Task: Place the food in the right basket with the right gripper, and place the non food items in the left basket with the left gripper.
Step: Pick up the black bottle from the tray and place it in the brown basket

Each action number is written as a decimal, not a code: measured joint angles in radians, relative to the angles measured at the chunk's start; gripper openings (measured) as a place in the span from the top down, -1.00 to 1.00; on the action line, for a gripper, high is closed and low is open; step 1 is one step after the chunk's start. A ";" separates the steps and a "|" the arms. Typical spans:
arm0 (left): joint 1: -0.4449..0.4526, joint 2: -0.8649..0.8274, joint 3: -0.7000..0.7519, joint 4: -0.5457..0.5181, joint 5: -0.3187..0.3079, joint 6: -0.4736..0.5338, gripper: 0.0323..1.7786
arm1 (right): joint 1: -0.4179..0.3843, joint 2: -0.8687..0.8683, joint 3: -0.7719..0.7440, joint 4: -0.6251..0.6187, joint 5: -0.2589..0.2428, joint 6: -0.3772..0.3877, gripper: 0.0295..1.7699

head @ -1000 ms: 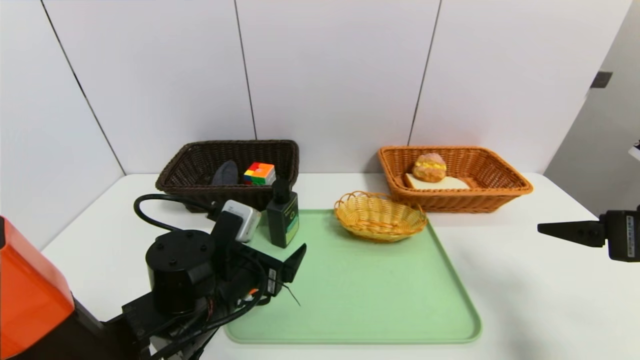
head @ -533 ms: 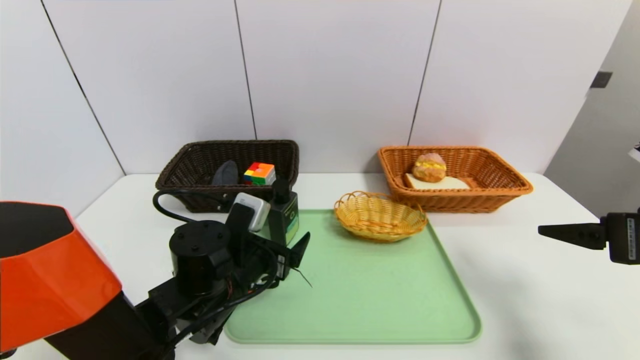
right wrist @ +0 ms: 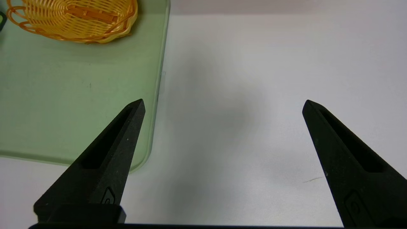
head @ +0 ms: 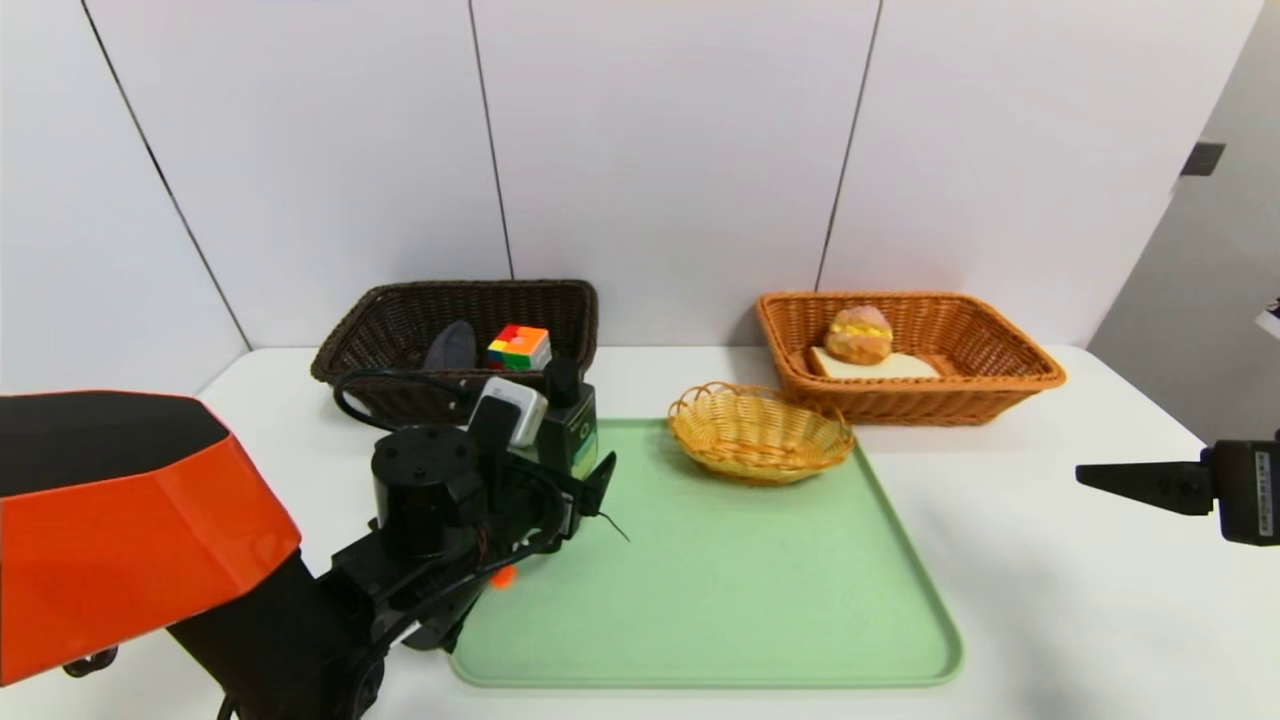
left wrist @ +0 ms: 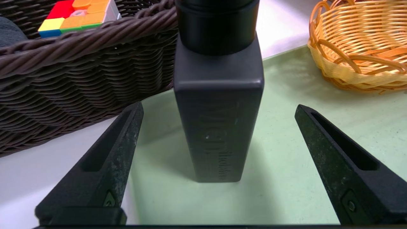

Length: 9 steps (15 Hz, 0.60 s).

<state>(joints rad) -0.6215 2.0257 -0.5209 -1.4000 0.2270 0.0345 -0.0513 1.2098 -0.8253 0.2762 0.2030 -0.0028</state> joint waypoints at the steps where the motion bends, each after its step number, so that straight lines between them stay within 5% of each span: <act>1: 0.001 0.006 -0.010 0.000 -0.003 -0.002 -0.90 | 0.001 0.000 0.001 0.000 0.000 0.000 -0.93; 9: 0.021 0.041 -0.065 0.000 -0.024 -0.011 -0.90 | 0.003 -0.001 0.023 0.000 -0.001 -0.004 -0.93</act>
<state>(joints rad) -0.6004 2.0670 -0.5857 -1.3998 0.2026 0.0234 -0.0479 1.2083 -0.8019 0.2762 0.2023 -0.0070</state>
